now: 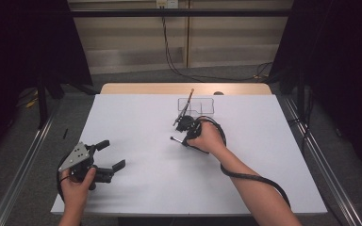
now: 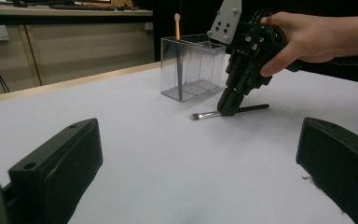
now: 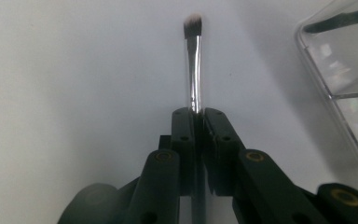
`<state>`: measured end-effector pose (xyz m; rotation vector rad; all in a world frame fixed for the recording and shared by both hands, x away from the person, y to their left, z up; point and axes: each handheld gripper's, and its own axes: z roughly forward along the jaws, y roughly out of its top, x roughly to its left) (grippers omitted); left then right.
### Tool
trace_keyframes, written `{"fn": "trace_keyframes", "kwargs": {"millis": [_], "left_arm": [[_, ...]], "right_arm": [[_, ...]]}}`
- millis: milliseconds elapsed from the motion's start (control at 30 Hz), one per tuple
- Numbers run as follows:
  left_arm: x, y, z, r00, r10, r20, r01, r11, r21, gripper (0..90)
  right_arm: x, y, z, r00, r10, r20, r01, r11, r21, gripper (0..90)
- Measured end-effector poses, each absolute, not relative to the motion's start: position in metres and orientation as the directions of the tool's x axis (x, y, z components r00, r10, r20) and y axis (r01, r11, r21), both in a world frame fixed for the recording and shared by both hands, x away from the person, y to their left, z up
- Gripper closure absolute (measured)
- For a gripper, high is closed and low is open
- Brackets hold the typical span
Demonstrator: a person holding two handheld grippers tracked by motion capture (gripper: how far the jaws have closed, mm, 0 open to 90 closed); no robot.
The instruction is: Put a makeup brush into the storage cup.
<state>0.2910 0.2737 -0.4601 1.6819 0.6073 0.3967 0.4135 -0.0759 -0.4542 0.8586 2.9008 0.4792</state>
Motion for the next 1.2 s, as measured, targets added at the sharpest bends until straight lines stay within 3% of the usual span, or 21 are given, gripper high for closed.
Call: {"fn": "trace_keyframes", "kwargs": {"millis": [200,400,800,1200], "left_arm": [[0.291,0.275,-0.459,0.801,0.595,-0.062,0.167,-0.123,0.978,0.2],[0.29,0.277,-0.459,0.798,0.6,-0.063,0.167,-0.12,0.979,0.2],[0.29,0.276,-0.458,0.797,0.6,-0.063,0.167,-0.119,0.979,0.2],[0.29,0.276,-0.458,0.799,0.598,-0.061,0.166,-0.122,0.978,0.2]], "right_arm": [[0.411,-0.078,-0.454,-0.841,0.542,0.003,0.511,0.791,0.336,84.8],[0.405,-0.083,-0.454,-0.834,0.552,0.006,0.504,0.757,0.416,84.9],[0.399,-0.106,-0.439,-0.785,0.614,0.086,0.493,0.533,0.688,84.8],[0.391,-0.127,-0.432,-0.753,0.639,0.154,0.436,0.31,0.845,84.8]]}}
